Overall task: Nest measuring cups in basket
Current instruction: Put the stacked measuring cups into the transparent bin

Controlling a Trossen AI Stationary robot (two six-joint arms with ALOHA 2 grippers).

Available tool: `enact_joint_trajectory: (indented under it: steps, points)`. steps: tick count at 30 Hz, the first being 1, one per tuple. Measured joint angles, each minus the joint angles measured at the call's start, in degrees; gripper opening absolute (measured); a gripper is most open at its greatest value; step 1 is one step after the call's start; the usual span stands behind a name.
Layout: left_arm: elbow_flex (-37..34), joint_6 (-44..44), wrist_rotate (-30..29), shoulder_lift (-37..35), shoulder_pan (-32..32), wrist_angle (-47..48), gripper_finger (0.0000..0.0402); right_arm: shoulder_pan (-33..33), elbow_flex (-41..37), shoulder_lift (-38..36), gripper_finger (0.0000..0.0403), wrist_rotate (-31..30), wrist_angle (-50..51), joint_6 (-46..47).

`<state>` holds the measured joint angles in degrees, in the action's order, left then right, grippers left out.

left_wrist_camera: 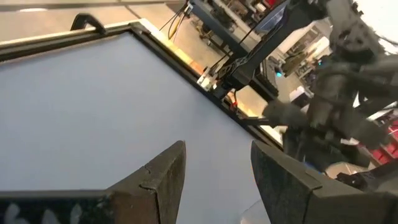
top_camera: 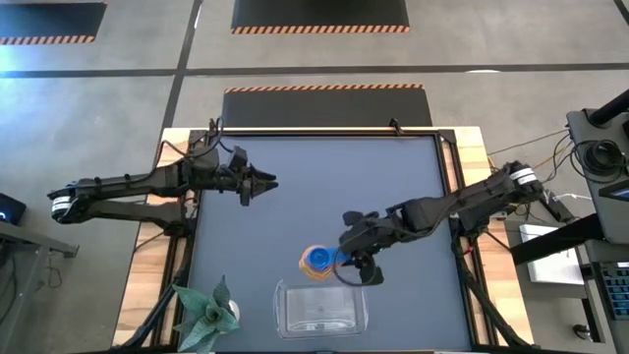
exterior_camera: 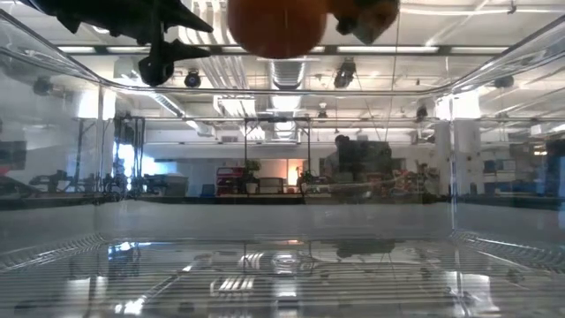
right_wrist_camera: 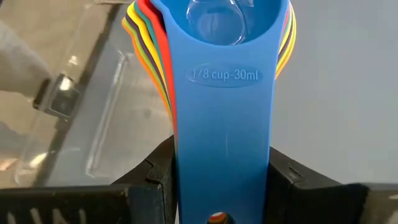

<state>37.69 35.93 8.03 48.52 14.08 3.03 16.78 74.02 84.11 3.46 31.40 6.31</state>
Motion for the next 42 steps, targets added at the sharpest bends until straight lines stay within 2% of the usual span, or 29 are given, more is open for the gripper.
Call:
enact_joint_trajectory:
  steps: [10, 18, 24, 31, 42]
  points:
    - [0.09, -6.64, 0.04, -4.63, 0.01, 3.58, 0.0165, 4.48, 5.8, 8.94, 0.0132, -0.02, -1.29, 5.67]
    - [0.05, -9.62, 0.0, -4.57, 0.05, 6.98, 0.0165, 7.28, 8.86, 14.35, 0.0132, 2.53, -3.46, 7.23]
    - [0.03, -6.13, -2.7, -4.59, 0.01, 6.3, 0.0165, 7.23, 8.86, 17.09, 0.0132, 2.3, -4.35, 7.4]
    - [0.01, -0.77, -2.89, -4.83, -0.01, 4.05, 0.0165, 7.34, 8.86, 21.36, 0.0132, 3.04, -5.03, 6.53]
    - [0.01, 2.82, -2.99, -4.92, 0.01, 3.79, 0.0165, 7.1, 8.71, 22.59, 0.0132, 4.53, -5.11, -1.45]
